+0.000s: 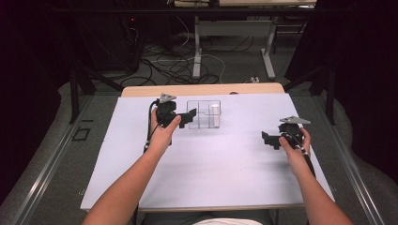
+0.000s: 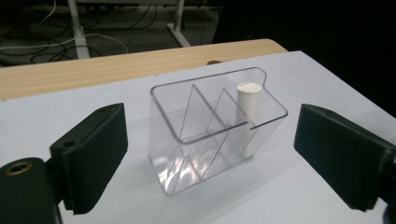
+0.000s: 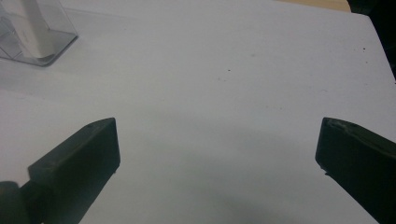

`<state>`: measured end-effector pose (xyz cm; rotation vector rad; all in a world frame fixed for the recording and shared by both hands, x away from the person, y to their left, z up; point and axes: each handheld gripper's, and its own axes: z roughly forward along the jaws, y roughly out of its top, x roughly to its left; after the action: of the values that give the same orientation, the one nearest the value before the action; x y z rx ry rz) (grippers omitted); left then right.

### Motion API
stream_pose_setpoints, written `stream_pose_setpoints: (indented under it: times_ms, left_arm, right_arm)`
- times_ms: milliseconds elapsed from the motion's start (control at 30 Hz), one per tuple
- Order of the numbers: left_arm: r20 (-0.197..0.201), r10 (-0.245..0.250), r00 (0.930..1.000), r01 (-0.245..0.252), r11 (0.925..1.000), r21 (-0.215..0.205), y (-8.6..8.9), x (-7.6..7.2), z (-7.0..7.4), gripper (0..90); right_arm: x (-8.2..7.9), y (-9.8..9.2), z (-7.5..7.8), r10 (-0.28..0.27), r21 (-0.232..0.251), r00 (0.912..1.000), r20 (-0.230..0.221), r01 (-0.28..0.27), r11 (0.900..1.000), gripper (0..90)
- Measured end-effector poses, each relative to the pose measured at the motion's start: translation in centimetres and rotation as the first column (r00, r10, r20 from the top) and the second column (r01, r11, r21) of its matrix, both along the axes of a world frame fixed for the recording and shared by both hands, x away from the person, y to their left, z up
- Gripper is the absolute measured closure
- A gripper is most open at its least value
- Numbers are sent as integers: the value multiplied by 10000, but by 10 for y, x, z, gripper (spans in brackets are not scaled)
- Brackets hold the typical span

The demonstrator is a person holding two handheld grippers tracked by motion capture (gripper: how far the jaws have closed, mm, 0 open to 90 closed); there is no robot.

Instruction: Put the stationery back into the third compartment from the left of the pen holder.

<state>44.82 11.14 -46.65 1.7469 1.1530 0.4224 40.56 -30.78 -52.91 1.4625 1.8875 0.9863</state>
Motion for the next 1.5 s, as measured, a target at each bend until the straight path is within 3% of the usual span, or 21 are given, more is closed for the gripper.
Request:
stream_pose_setpoints:
  times_ms: [133, 267, 533, 667, 1000, 1500]
  left_arm:
    - [-46, 62, 10000, -62, 10000, 53, 18, -7, -3, 0]
    - [-115, 432, 9990, -434, 9989, -176, 34, -14, -6, 0]
    - [-69, 946, 9955, -946, 9955, -105, 64, -30, -10, 0]
    - [-204, 1315, 9911, -1320, 9910, -233, 78, -39, -15, 0]
    - [-546, 1848, 9813, -1852, 9827, -22, 111, -55, -30, 1]
    - [-838, 2475, 9652, -2468, 9689, 195, 143, -63, -52, 5]
  right_arm:
    - [0, 0, 0, 2, 12, 10000, 15, -2, 10000, 0]
    - [0, 1, -1, -27, 25, 10000, -25, 27, 10000, 0]
    - [0, 2, -1, 16, -22, 10000, -24, -16, 10000, 0]
    - [0, 2, -1, -50, 20, 10000, -27, 50, 10000, 0]
    - [0, 2, -1, -68, -12, 10000, -25, 68, 10000, 0]
    - [0, 2, 0, -73, -27, 10000, -19, 73, 10000, 0]
